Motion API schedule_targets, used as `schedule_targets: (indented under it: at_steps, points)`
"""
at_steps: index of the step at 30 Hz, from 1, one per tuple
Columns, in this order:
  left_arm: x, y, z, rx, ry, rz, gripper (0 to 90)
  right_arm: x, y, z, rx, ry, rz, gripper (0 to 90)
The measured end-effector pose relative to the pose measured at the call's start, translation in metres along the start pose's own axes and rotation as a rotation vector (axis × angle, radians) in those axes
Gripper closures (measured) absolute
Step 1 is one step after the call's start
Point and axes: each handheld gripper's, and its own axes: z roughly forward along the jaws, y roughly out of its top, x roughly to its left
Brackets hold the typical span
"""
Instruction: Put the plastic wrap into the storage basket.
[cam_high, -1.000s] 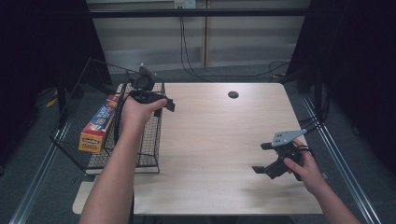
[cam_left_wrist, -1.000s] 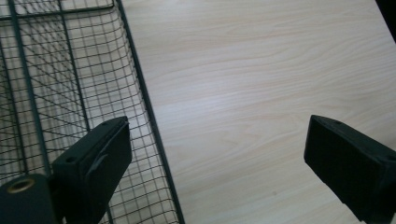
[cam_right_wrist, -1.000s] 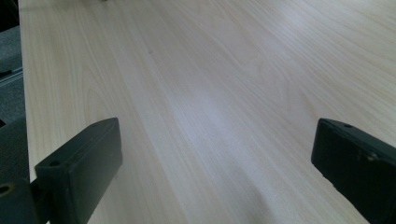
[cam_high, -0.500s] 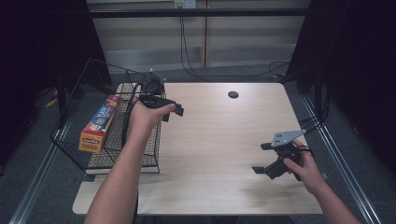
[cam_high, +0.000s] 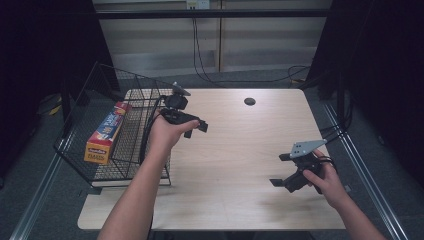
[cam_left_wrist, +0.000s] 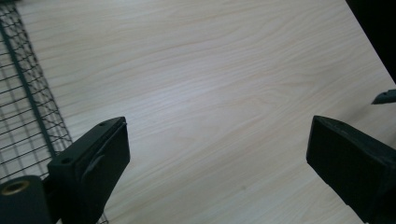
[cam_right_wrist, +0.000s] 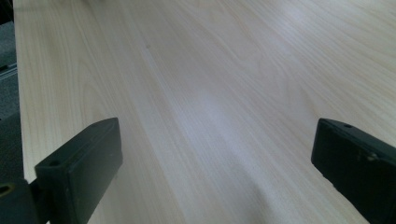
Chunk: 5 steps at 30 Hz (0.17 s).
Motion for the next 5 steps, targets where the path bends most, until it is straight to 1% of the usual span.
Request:
schedule_targets:
  at_steps: [2,3,4,5]
  points:
    - [-0.0034,-0.0015,0.0033,0.009,-0.01,0.019,6.3,-0.0001,-0.0002,0.0001,0.001,0.0,0.002,1.8]
    - [-0.0048,-0.0023,0.0047,0.003,-0.013,0.016,6.1,-0.0002,-0.0004,0.0001,0.001,-0.002,0.003,1.8]
    - [-0.0057,-0.003,0.0058,0.007,-0.016,0.024,6.0,-0.0005,-0.0005,0.0,0.001,-0.003,0.001,1.8]
    - [-0.0069,-0.0041,0.0073,0.007,-0.023,0.023,5.9,-0.0007,-0.0007,-0.0001,0.0,-0.004,0.002,1.8]
